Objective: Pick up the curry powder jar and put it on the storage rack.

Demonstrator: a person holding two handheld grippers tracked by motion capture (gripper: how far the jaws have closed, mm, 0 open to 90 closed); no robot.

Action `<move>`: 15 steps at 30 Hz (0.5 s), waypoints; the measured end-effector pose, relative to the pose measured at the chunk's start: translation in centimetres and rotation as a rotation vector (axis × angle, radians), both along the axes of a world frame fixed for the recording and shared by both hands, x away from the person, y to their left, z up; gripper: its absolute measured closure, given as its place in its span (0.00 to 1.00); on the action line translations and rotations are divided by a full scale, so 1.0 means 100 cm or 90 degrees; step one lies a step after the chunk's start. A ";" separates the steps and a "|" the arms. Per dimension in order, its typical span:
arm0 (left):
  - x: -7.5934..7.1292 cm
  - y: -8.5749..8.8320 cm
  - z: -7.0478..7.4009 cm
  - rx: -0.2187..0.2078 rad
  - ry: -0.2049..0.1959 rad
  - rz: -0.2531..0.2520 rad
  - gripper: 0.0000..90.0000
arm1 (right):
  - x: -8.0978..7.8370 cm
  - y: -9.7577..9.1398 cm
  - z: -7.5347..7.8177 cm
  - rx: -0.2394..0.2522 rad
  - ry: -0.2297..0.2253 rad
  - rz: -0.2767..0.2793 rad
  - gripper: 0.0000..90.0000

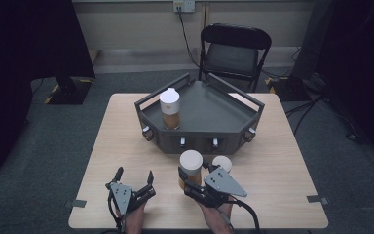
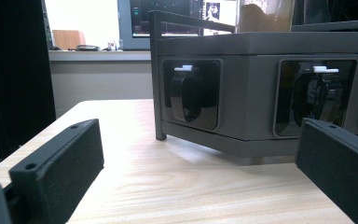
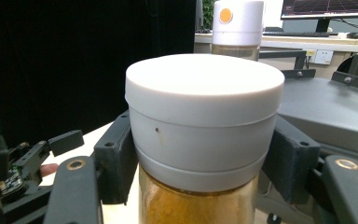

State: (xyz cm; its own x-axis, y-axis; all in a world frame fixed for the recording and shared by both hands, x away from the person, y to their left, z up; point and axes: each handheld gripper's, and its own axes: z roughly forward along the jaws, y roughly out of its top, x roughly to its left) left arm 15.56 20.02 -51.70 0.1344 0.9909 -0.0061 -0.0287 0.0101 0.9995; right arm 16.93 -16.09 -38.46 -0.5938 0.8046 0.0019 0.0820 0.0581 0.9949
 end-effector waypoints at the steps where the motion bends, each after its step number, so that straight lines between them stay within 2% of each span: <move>1: 0.000 0.000 0.000 0.000 0.000 0.000 0.01 | 0.001 0.000 0.002 -0.002 -0.001 -0.002 0.38; 15: 0.000 0.000 0.000 0.000 0.000 0.000 0.01 | 0.019 0.005 0.031 -0.022 -0.010 -0.007 0.38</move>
State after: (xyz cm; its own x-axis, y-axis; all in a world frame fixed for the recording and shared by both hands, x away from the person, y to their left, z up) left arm 15.56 20.02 -51.70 0.1345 0.9909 -0.0056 -0.0283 0.0095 0.9996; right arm 18.80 -15.59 -35.36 -0.5845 0.8107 -0.0347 0.0679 0.0914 0.9935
